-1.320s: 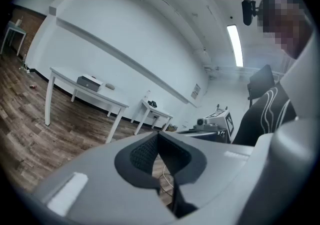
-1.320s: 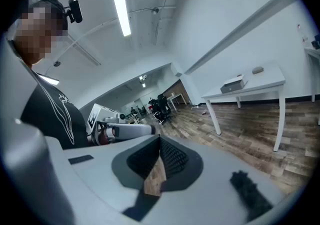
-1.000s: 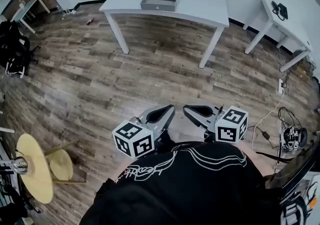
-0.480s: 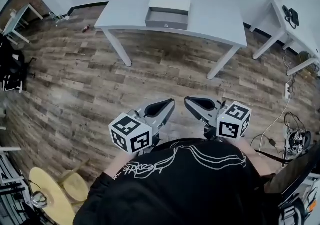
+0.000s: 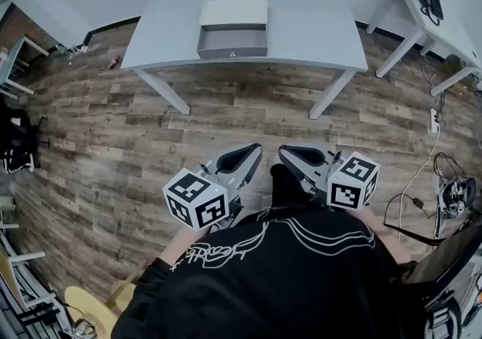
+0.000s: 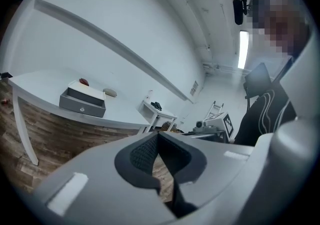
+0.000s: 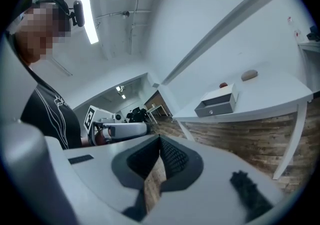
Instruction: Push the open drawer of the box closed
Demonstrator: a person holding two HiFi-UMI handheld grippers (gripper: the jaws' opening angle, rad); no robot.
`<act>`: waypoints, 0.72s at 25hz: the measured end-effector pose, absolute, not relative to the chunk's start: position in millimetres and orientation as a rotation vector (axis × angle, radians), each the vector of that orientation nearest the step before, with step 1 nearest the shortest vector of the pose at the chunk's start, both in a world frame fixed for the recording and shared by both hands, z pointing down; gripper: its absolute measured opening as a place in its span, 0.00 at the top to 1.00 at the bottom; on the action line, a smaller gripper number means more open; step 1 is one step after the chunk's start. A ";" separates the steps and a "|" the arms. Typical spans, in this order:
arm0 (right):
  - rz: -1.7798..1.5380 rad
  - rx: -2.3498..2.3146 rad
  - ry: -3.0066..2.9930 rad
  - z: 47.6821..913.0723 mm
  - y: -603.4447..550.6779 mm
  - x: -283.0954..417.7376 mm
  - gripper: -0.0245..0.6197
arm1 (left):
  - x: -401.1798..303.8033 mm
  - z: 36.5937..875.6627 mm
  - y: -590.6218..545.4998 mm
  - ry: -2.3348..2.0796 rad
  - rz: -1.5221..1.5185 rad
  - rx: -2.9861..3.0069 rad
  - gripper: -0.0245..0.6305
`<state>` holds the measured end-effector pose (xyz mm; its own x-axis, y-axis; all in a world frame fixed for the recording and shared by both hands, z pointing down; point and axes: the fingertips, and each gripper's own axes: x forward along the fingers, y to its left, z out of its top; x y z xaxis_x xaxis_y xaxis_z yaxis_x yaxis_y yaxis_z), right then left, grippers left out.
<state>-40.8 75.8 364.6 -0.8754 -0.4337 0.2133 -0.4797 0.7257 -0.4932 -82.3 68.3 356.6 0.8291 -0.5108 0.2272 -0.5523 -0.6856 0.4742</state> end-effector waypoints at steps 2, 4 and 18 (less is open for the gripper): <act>0.861 0.751 -2.850 367.3 57.8 -36.8 0.95 | -80.3 361.2 51.9 -0.794 0.108 2.468 0.95; 0.878 0.737 -2.851 371.2 36.7 -34.7 0.95 | -79.5 366.6 31.7 -0.815 0.120 2.449 0.95; 0.916 0.619 -2.823 407.0 -127.8 -23.8 0.95 | -72.6 413.7 -133.8 -0.986 0.199 2.317 0.95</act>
